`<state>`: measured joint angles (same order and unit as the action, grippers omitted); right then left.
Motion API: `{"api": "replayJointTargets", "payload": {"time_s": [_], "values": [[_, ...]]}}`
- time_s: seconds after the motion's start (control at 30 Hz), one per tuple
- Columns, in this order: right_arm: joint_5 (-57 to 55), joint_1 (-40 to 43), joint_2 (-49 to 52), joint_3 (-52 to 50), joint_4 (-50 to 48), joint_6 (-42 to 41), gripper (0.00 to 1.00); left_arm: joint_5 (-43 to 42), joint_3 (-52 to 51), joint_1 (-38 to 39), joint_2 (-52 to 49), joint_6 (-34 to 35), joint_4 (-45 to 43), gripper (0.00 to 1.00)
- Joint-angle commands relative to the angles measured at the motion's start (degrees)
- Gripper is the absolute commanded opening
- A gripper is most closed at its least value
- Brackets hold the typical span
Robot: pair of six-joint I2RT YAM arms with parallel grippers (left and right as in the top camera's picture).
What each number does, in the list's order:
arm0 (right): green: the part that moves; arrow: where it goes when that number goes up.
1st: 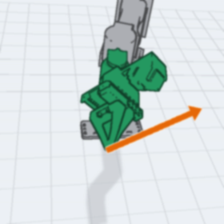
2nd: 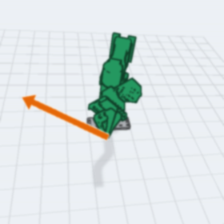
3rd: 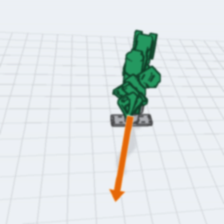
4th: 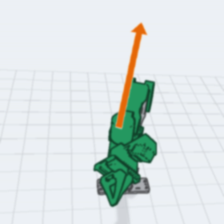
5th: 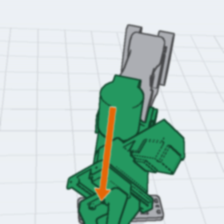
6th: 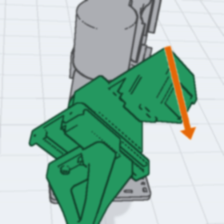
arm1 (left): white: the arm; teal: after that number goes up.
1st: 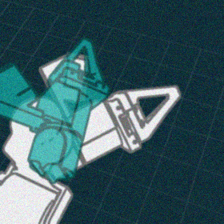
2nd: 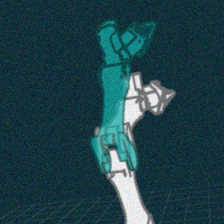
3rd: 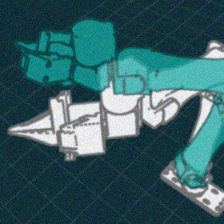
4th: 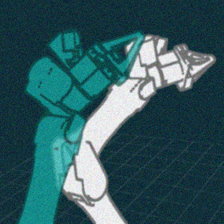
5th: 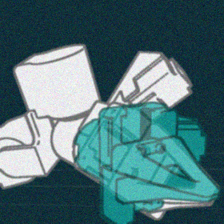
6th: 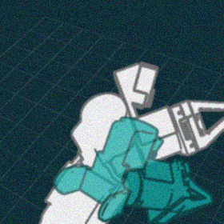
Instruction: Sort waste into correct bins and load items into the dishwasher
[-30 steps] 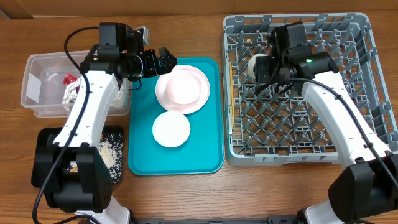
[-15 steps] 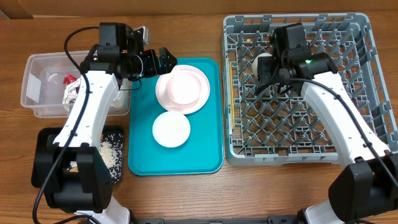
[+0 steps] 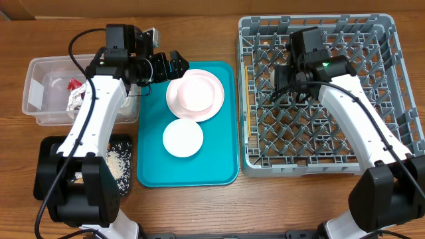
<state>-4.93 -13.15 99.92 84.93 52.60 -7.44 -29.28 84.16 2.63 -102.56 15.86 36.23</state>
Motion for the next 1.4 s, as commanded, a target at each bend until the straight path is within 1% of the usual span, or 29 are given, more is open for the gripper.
{"api": "replayJointTargets", "payload": {"time_s": [0.0,0.13,0.3,0.33,0.5,0.67,0.77,0.87,1.17,1.23,1.27,1.3,1.37], "values": [[-0.61,0.04,0.20,-0.24,0.68,0.24,0.34,0.37,1.09,0.39,-0.50,-1.07,-0.09,1.00],[-0.59,0.04,0.20,-0.24,0.63,0.24,0.39,0.35,1.09,0.37,-0.50,-1.07,-0.09,1.00],[-0.59,0.04,0.20,-0.24,0.70,0.24,0.41,0.35,1.09,0.37,-0.50,-1.07,-0.09,1.00],[-0.57,0.04,0.20,-0.24,0.72,0.22,0.46,0.35,1.09,0.39,-0.50,-1.07,-0.09,1.00],[-0.55,0.04,0.20,-0.24,0.44,0.22,0.63,0.35,1.09,0.39,-0.50,-1.07,-0.09,1.00],[-0.55,0.04,0.20,-0.24,0.31,0.22,0.70,0.35,1.09,0.39,-0.50,-1.07,-0.09,1.00],[-0.55,0.04,0.20,-0.24,0.61,0.22,0.78,0.35,1.09,0.37,-0.50,-1.09,-0.09,1.00],[-0.55,0.04,0.20,-0.24,0.68,0.22,0.83,0.35,1.09,0.39,-0.50,-1.07,-0.09,1.00],[-0.35,0.04,0.20,-0.24,-0.26,0.22,0.83,0.37,1.09,0.37,-0.50,-1.07,-0.09,1.00],[-0.15,0.04,0.20,-0.24,-0.42,0.22,0.80,0.35,1.09,0.39,-0.50,-1.07,-0.09,1.00],[-0.15,0.04,0.20,-0.24,-0.44,0.22,0.77,0.37,1.09,0.37,-0.50,-1.07,-0.09,1.00],[-0.17,0.04,0.20,-0.24,-0.44,0.22,0.71,0.35,1.09,0.37,-0.50,-1.07,-0.09,1.00],[-0.17,0.04,0.42,-0.24,-0.37,0.22,0.48,0.35,1.09,0.39,-0.50,-1.07,-0.09,1.00]]}}
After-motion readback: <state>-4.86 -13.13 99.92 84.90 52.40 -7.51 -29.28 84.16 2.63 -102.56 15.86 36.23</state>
